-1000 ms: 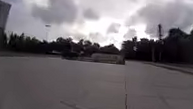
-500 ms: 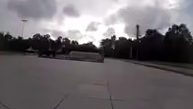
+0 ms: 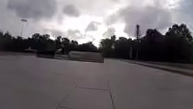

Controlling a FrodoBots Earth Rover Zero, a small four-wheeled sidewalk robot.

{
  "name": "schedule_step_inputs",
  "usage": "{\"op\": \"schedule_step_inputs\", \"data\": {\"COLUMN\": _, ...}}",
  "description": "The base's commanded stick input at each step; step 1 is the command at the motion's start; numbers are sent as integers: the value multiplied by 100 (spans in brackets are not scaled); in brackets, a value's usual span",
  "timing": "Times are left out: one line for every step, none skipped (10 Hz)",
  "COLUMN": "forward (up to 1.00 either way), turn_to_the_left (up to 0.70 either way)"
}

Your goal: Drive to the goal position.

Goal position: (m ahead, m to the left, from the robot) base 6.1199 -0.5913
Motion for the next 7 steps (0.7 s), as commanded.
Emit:
{"op": "schedule_step_inputs", "data": {"forward": 70, "turn_to_the_left": 0}}
{"op": "schedule_step_inputs", "data": {"forward": 70, "turn_to_the_left": 0}}
{"op": "schedule_step_inputs", "data": {"forward": 70, "turn_to_the_left": 0}}
{"op": "schedule_step_inputs", "data": {"forward": 70, "turn_to_the_left": -4}}
{"op": "schedule_step_inputs", "data": {"forward": 70, "turn_to_the_left": -24}}
{"op": "schedule_step_inputs", "data": {"forward": 70, "turn_to_the_left": -35}}
{"op": "schedule_step_inputs", "data": {"forward": 70, "turn_to_the_left": -35}}
